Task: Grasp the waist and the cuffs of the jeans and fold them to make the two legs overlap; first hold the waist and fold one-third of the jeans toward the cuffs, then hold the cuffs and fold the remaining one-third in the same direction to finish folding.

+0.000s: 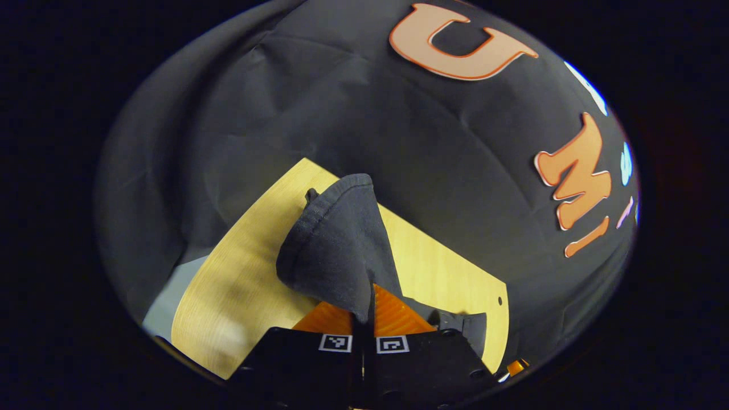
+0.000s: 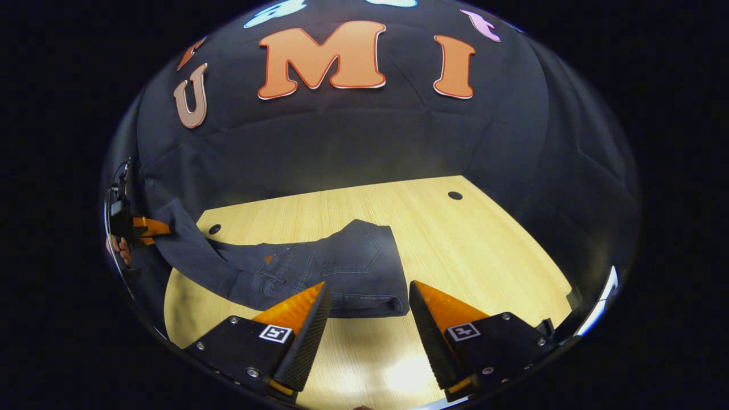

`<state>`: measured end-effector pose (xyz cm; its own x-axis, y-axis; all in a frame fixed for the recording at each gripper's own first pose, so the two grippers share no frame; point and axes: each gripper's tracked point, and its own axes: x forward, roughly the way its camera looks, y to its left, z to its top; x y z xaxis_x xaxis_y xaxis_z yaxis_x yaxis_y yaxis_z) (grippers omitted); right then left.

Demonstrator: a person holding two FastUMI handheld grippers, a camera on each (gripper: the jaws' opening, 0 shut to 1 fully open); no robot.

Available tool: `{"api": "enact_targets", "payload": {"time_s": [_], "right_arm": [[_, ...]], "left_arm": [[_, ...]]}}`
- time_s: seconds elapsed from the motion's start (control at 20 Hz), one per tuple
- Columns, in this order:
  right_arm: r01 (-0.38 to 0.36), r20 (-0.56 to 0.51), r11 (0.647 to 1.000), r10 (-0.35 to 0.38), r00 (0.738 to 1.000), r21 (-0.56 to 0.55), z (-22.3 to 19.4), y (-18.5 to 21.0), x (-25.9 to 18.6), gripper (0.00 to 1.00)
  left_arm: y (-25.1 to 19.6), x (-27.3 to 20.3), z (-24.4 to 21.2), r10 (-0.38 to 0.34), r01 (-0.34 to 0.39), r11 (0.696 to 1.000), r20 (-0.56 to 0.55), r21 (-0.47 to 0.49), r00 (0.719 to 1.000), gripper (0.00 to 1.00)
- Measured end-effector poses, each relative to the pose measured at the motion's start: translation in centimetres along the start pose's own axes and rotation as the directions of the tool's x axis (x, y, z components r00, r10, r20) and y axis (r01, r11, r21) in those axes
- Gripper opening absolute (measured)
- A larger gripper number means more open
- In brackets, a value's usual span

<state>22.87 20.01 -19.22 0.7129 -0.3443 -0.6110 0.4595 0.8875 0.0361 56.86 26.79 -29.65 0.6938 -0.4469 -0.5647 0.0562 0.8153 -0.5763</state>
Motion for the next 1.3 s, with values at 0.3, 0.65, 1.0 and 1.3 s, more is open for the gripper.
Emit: {"api": "enact_targets", "payload": {"time_s": [0.3, 0.65, 1.0, 1.3], "right_arm": [[-0.05, 0.038, 0.998, 0.051, 0.998, -0.04, 2.4, -0.3, 0.9, 0.95], [-0.096, 0.08, 0.992, 0.102, 0.991, -0.083, 4.9, -3.7, 2.2, 0.97], [-0.115, 0.087, 0.991, 0.121, 0.989, -0.067, 5.4, -7.8, 3.8, 0.97], [-0.134, 0.104, 0.989, 0.139, 0.985, -0.06, 6.3, -10.5, 5.1, 0.97]], "left_arm": [[-6.7, -3.1, 0.4, -0.047, 0.043, 0.996, 0.058, 0.074, 0.997, 0.01], [-15.4, -4.6, -0.9, -0.072, 0.053, 0.983, 0.099, 0.178, 0.993, 0.01], [-23.8, -4.0, -4.6, -0.086, 0.063, 0.965, 0.08, 0.256, 0.993, 0.01], [-28.7, -2.5, -8.2, -0.075, 0.06, 0.948, 0.037, 0.314, 0.996, 0.01]]}}
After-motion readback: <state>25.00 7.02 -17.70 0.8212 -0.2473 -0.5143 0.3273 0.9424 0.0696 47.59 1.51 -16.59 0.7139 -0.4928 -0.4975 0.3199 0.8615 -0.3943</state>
